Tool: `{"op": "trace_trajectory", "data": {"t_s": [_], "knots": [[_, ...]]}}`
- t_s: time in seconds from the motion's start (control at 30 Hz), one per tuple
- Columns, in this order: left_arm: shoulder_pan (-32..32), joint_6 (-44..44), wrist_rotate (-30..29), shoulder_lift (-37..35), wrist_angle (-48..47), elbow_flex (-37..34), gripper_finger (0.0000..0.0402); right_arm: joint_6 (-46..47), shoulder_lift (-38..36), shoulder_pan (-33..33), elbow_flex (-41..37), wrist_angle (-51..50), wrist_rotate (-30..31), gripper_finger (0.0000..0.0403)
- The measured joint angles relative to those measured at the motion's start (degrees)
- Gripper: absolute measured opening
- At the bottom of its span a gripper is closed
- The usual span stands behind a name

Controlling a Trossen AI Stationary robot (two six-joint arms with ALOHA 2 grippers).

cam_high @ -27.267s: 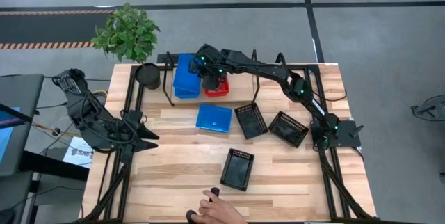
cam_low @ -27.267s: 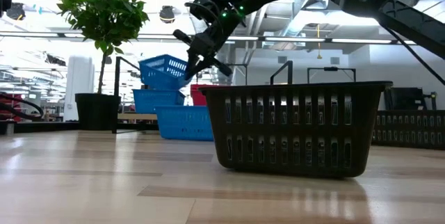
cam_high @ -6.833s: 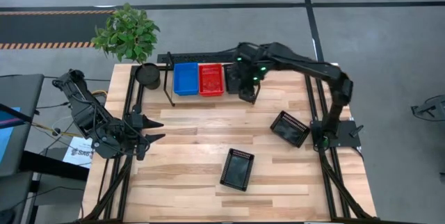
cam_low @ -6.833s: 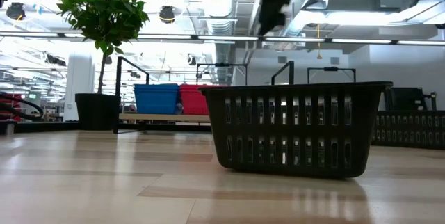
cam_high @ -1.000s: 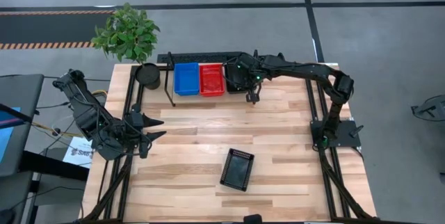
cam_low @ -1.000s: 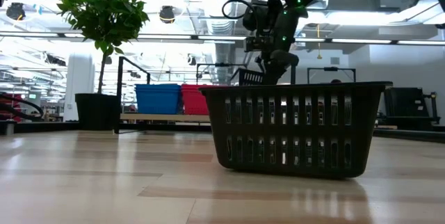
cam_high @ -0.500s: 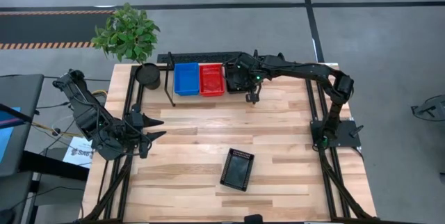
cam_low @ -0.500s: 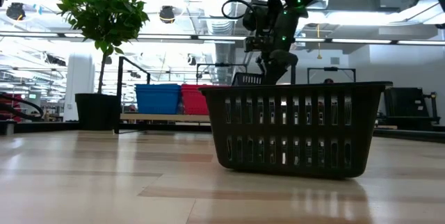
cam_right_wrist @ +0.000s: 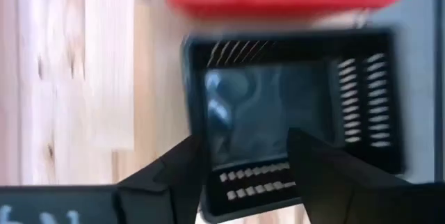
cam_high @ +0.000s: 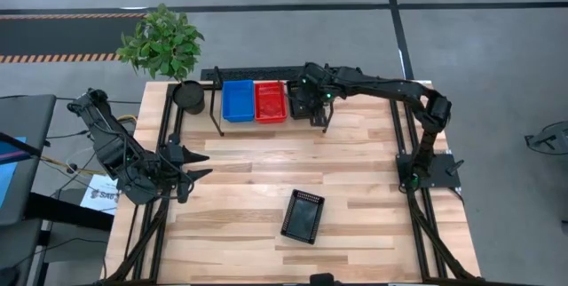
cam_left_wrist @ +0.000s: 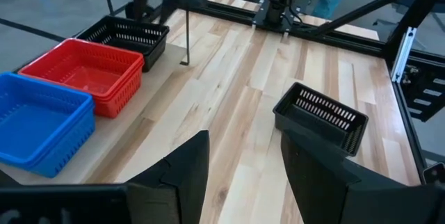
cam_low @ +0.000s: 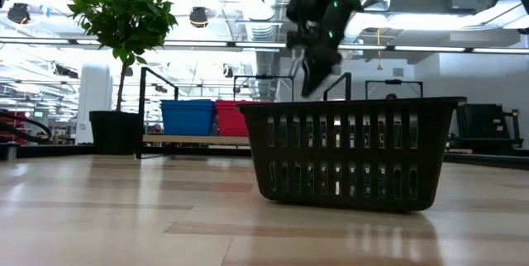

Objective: Stack baskets on shelf by color
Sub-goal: Stack the black bin on the black bin on the shelf

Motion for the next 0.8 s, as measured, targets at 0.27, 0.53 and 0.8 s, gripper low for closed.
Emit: {"op": "trace_trajectory", "data": {"t_s": [0.27,0.53,0.8], "knots": [[0.92,0.15,-0.09,-0.02,0.07,0.00,0.0167,15.33,-0.24,3.02,16.88,-9.05,-1.82,0.0230],[1.49,-0.27,0.15,-0.02,0.15,0.00,0.0167,30.54,-0.33,13.11,25.34,-22.66,-13.84,0.0230],[1.44,-1.16,1.55,0.00,0.26,0.00,0.0167,46.55,0.02,32.75,21.05,-24.27,-11.87,0.0230]]}}
